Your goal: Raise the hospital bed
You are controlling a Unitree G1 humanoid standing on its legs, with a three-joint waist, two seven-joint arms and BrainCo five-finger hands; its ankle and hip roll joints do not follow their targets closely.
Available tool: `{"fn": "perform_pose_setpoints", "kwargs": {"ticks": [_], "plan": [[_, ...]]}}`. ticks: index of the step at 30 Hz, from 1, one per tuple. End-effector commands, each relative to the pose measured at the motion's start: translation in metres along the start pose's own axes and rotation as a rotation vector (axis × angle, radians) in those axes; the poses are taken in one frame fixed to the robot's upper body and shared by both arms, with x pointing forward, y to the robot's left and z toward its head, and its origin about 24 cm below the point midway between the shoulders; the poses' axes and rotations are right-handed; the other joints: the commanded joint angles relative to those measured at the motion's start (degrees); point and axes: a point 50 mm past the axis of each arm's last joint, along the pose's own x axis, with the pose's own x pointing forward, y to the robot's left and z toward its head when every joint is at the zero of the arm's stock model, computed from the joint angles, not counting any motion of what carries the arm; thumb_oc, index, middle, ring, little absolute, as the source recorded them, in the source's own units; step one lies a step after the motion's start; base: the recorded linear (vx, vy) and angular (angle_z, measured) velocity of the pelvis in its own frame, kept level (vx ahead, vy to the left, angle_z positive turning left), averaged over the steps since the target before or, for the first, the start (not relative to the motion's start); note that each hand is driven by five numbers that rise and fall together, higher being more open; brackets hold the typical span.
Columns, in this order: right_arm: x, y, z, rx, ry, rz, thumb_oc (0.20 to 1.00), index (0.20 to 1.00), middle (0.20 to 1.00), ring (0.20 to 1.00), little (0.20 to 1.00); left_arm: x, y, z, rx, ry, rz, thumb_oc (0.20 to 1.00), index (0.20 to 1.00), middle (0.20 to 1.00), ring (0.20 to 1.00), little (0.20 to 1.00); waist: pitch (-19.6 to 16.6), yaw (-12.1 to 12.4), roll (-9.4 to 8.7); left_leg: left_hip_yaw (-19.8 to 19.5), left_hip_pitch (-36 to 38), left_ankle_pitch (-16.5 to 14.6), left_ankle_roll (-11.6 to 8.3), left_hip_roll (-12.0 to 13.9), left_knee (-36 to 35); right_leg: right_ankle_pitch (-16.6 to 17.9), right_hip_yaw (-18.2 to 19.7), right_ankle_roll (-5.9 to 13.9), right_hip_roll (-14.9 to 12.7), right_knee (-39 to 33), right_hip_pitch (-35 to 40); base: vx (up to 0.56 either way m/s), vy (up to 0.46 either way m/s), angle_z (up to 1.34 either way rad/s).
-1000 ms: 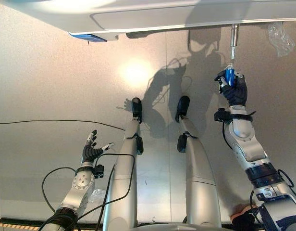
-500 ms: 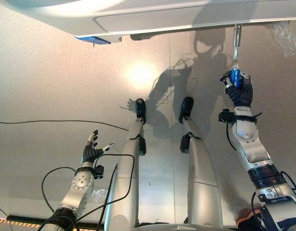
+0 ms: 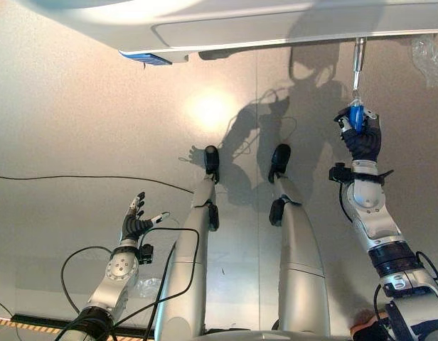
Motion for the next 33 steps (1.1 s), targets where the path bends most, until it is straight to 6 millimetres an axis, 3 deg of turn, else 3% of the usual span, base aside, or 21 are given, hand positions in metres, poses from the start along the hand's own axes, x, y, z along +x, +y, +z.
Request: {"fn": "perform_pose_setpoints", "kwargs": {"ticks": [1, 3, 9, 10, 17, 19, 20, 21, 22, 24, 25, 26, 28, 29, 33], "plan": [[0.039, -0.149, 0.044, -0.003, -0.176, -0.741, 0.2, 0.2, 0.2, 0.2, 0.2, -0.017, 0.004, -0.022, -0.01, 0.07, 0.029, 1.0, 1.0, 1.0, 1.0, 1.0, -1.3, -4.5, 7.42, -4.3, -0.5, 2.2, -3.34, 2.7, -1.5, 0.9, -3.4, 3.23, 3.4, 0.9, -0.7, 0.01, -0.016, 0.04], [0.04, -0.156, 0.031, -0.061, -0.087, -0.751, 0.2, 0.2, 0.2, 0.2, 0.2, -0.016, 0.006, -0.021, -0.002, 0.07, 0.035, 1.0, 1.0, 1.0, 1.0, 1.0, -1.3, -4.2, 7.25, -4.4, -1.0, 2.1, -3.29, 2.6, -1.1, 1.0, -3.6, 3.18, 3.3, 1.2, -0.9, 0.01, -0.02, 0.05], [0.039, -0.161, 0.019, -0.111, -0.004, -0.758, 0.2, 0.2, 0.2, 0.2, 0.2, -0.016, 0.005, -0.021, -0.005, 0.07, 0.037, 1.0, 1.0, 1.0, 1.0, 1.0, -1.3, -4.0, 7.24, -4.5, -1.4, 2.0, -3.21, 2.6, -1.0, 1.1, -3.8, 3.12, 3.1, 1.4, -1.2, 0.01, -0.002, 0.07], [0.04, -0.168, 0.009, -0.148, 0.079, -0.785, 0.2, 0.2, 0.2, 0.2, 0.2, -0.015, 0.003, -0.02, -0.005, 0.067, 0.03, 1.0, 1.0, 1.0, 1.0, 1.0, -1.3, -3.6, 7.13, -4.6, -1.5, 2.0, -3.16, 2.6, -0.9, 1.1, -4.0, 3.04, 3.1, 1.4, -1.2, 0.01, 0.008, 0.09], [0.041, -0.18, 0.003, -0.174, 0.148, -0.831, 0.2, 0.2, 0.2, 0.2, 0.2, -0.017, 0.002, -0.021, -0.022, 0.077, 0.041, 1.0, 1.0, 1.0, 1.0, 1.0, -1.3, -3.5, 7.28, -4.7, -1.8, 1.9, -3.07, 2.4, -0.9, 1.0, -4.3, 2.91, 3.0, 1.5, -1.3, 0.01, 0.006, 0.04], [0.045, -0.164, 0.006, -0.177, 0.107, -0.741, 0.2, 0.2, 0.2, 0.2, 0.2, -0.017, 0.0, -0.021, -0.032, 0.08, 0.044, 1.0, 1.0, 1.0, 1.0, 1.0, -1.3, -3.6, 7.14, -4.6, -2.1, 2.0, -3.05, 2.4, -0.7, 1.1, -4.2, 2.88, 3.0, 1.6, -1.5, 0.0, 0.003, 0.04], [0.047, -0.121, 0.016, -0.178, 0.011, -0.473, 0.2, 0.2, 0.2, 0.2, 0.2, -0.015, 0.0, -0.019, -0.045, 0.072, 0.04, 1.0, 1.0, 1.0, 1.0, 1.0, -1.3, -4.0, 6.62, -4.6, -2.6, 2.3, -3.0, 2.5, -0.7, 1.5, -4.0, 2.81, 3.2, 1.6, -1.9, 0.0, 0.0, 0.0], [0.046, -0.12, 0.016, -0.179, 0.013, -0.474, 0.2, 0.2, 0.2, 0.2, 0.2, -0.015, 0.0, -0.019, -0.044, 0.072, 0.04, 1.0, 1.0, 1.0, 1.0, 1.0, -1.3, -4.0, 6.56, -4.6, -2.5, 2.3, -3.0, 2.5, -0.7, 1.4, -4.0, 2.81, 3.2, 1.6, -1.8, -0.01, -0.016, -0.03], [0.036, -0.086, 0.024, -0.079, -0.071, -0.304, 0.2, 0.2, 0.2, 0.2, 0.2, -0.014, -0.001, -0.016, -0.054, 0.06, 0.029, 1.0, 1.0, 1.0, 1.0, 1.0, -1.3, -4.2, 6.28, -4.7, -2.6, 2.4, -2.96, 2.4, -0.7, 1.5, -3.9, 2.83, 3.4, 1.4, -1.8, 0.0, -0.015, -0.05], [0.029, -0.082, 0.023, -0.065, -0.079, -0.303, 0.2, 0.2, 0.2, 0.2, 0.2, -0.016, -0.001, -0.018, -0.055, 0.068, 0.024, 1.0, 1.0, 1.0, 1.0, 1.0, -1.3, -4.2, 6.26, -5.1, -1.0, 0.7, -3.25, 2.4, -0.6, -0.4, -3.5, 3.36, 3.4, 2.1, -0.5, 0.03, -0.01, -0.08], [0.021, -0.049, 0.036, 0.035, -0.143, -0.145, 0.2, 0.2, 0.2, 0.2, 0.2, -0.015, 0.001, -0.017, -0.053, 0.065, 0.022, 1.0, 1.0, 1.0, 1.0, 1.0, -1.3, -4.4, 6.14, -4.7, -2.5, 2.5, -2.95, 2.5, -0.7, 1.6, -3.8, 2.82, 3.4, 1.5, -1.8, 0.05, -0.005, -0.1], [0.019, -0.049, 0.034, 0.032, -0.134, -0.144, 0.2, 0.2, 0.2, 0.2, 0.2, -0.017, 0.001, -0.02, -0.05, 0.073, 0.021, 1.0, 1.0, 1.0, 1.0, 1.0, -1.3, -4.4, 6.13, -5.0, -1.1, 0.8, -3.23, 2.4, -0.5, -0.2, -3.5, 3.35, 3.5, 2.1, -0.6, 0.0, -0.003, -0.15], [0.013, -0.038, 0.038, 0.05, -0.155, -0.081, 0.2, 0.2, 0.2, 0.2, 0.2, -0.017, 0.001, -0.021, -0.045, 0.079, 0.016, 1.0, 1.0, 1.0, 1.0, 1.0, -1.3, -4.4, 6.09, -5.0, -0.9, 0.8, -3.24, 2.4, -0.5, -0.4, -3.4, 3.35, 3.5, 2.2, -0.5, 0.03, 0.003, -0.17], [-0.002, -0.008, 0.052, 0.092, -0.217, 0.091, 0.2, 0.2, 0.2, 0.2, 0.2, -0.016, 0.001, -0.02, -0.031, 0.073, 0.01, 1.0, 1.0, 1.0, 1.0, 1.0, -1.3, -4.7, 6.11, -4.9, -1.1, 1.0, -3.29, 2.5, -0.3, -0.4, -3.5, 3.31, 3.5, 2.4, -0.5, 0.0, 0.008, -0.15], [-0.003, -0.008, 0.052, 0.092, -0.216, 0.091, 0.2, 0.2, 0.2, 0.2, 0.2, -0.016, 0.002, -0.02, -0.03, 0.073, 0.011, 1.0, 1.0, 1.0, 1.0, 1.0, -1.3, -4.7, 6.08, -4.9, -1.1, 1.0, -3.29, 2.5, -0.3, -0.4, -3.5, 3.31, 3.5, 2.4, -0.5, 0.0, 0.008, -0.1]]}}
